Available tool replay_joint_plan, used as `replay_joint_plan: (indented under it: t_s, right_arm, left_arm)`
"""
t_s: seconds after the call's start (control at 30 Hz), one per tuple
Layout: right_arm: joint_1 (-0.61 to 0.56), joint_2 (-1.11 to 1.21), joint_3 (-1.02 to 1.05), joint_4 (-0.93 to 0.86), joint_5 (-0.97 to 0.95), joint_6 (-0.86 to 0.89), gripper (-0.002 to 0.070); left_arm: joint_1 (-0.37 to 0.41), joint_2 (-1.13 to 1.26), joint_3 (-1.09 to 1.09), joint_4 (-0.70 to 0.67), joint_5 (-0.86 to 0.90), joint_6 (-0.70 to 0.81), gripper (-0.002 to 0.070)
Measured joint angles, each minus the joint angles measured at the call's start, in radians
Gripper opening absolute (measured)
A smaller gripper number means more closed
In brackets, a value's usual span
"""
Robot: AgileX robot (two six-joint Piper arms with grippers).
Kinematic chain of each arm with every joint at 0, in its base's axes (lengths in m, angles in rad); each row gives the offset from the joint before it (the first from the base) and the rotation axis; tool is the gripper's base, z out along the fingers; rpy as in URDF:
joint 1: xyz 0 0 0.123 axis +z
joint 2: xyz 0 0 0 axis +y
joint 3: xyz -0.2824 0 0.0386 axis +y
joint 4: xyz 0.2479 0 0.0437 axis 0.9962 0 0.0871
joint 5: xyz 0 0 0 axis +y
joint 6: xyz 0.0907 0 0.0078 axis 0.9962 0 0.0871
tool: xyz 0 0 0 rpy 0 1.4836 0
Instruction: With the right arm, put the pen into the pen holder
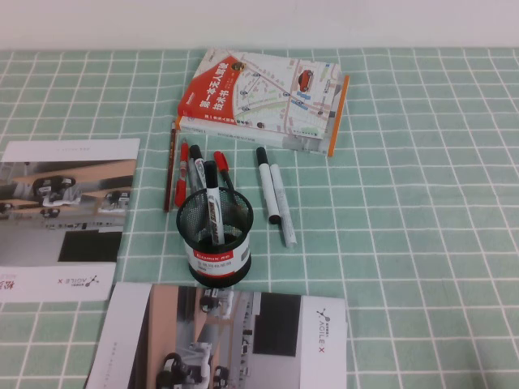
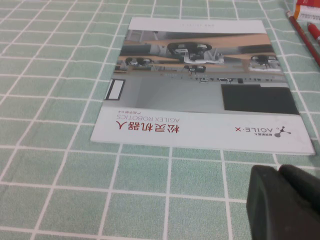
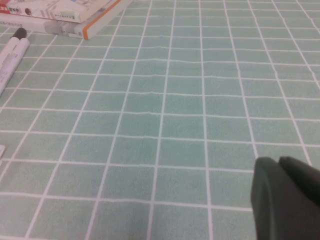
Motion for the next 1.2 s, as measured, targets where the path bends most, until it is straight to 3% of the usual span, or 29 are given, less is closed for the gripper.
replay_joint_plan:
  t_s: [0.37,0.73,1.2]
  right_arm:
    - [0.0,0.0,0.0,0.033,-0.035,0.0,-0.0019]
    - [0.0,0.0,0.0,0.297,-0.292,0.0,-0.0019]
    - [0.0,0.0,0.0,0.528,-0.306,0.0,-0.0019]
  left_arm:
    - [0.0,0.0,0.0,0.0,0.0,0.0,-0.0004]
    - [0.0,0.0,0.0,0.0,0.0,0.0,-0.0004]
    - [0.0,0.0,0.0,0.0,0.0,0.0,-0.0004]
